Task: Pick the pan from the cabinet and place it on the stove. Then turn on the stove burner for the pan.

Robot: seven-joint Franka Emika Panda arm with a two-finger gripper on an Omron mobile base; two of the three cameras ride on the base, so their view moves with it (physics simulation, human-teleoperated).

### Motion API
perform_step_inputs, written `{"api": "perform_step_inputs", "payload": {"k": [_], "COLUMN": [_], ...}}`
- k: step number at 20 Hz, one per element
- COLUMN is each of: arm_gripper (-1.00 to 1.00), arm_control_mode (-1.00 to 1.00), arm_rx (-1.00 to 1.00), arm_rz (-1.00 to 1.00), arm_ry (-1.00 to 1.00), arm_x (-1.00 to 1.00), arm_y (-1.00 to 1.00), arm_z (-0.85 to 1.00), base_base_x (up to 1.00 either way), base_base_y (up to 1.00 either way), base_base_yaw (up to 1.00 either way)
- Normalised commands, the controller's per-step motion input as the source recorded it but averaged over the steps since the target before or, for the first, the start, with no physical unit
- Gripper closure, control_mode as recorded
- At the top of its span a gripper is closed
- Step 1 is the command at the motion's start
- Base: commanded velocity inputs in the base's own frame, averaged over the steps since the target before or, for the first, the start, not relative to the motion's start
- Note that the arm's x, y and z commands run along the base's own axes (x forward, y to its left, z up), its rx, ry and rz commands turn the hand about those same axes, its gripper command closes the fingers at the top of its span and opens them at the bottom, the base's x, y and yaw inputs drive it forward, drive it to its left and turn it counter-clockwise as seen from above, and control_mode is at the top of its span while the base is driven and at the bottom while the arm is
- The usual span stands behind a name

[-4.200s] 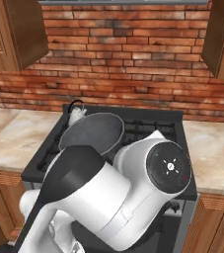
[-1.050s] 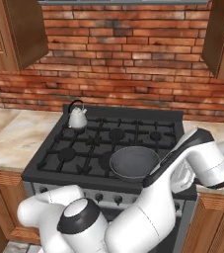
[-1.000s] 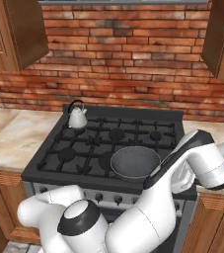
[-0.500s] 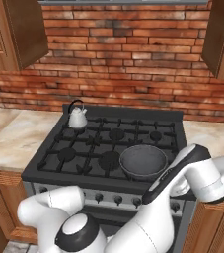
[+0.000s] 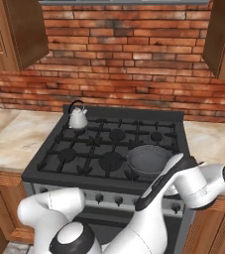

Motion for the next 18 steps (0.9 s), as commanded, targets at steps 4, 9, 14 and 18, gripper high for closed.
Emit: {"api": "perform_step_inputs", "payload": {"k": [4,9,14,18], "arm_gripper": [1.00,1.00,1.00,1.00], "arm_control_mode": [-1.00,-1.00,-1.00,-1.00], "arm_rx": [0.00,-0.01,-0.01,-0.03], "arm_rz": [-0.13,-0.12,-0.11,-0.09], "arm_ry": [0.00,0.00,0.00,0.00], "arm_x": [0.23,0.24,0.23,0.24], "arm_y": [0.00,0.00,0.00,0.00], "arm_z": [-0.31,-0.30,-0.25,-0.25], "base_base_x": [0.00,0.00,0.00,0.00], "base_base_y": [0.00,0.00,0.00,0.00], "base_base_yaw": [0.00,0.00,0.00,0.00]}}
